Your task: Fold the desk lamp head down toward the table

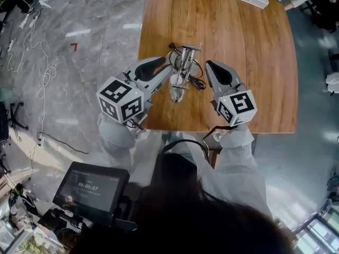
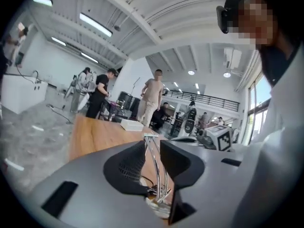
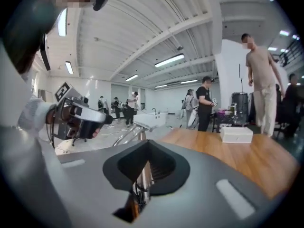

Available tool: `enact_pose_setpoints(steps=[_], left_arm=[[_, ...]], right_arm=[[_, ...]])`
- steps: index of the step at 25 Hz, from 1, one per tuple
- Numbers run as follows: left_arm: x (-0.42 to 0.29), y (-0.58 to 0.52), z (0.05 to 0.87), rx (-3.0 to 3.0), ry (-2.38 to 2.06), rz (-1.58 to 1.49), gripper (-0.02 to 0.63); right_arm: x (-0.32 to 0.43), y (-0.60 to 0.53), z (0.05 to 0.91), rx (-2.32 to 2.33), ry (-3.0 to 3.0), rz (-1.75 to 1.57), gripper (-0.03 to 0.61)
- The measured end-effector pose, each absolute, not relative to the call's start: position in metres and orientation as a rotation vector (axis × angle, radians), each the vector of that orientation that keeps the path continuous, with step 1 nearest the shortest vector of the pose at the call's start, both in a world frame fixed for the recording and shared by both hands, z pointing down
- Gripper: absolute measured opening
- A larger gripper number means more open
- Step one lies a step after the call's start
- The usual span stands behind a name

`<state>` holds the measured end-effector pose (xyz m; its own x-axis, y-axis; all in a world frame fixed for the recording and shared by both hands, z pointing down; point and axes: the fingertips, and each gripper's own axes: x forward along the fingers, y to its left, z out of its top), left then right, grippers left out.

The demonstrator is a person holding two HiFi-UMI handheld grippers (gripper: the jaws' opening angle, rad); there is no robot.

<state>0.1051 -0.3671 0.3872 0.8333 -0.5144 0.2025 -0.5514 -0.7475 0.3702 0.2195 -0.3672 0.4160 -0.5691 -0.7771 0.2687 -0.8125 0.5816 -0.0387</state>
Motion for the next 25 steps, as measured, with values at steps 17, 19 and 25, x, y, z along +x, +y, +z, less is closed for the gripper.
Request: enact_pose_setpoints(steps=[17,19,25], left_arm=[[0.137,-0.332,0.302,2.674,-1.218,0.034,0.002],[0.137,-0.33,0.303,2.676,-1.219,0.037,0.002],[0.139,-0.327,0.306,2.676,-1.222,0.055,0.002]], right_arm=[[0.187,-0.321,0.303,1.567,-2.668,0.149,0.0],[0.186,-0.318,0.304,1.557,-2.668,0.141,0.0],[0.187,-0.315,0.304,1.544,-2.678,0.146,0.0]])
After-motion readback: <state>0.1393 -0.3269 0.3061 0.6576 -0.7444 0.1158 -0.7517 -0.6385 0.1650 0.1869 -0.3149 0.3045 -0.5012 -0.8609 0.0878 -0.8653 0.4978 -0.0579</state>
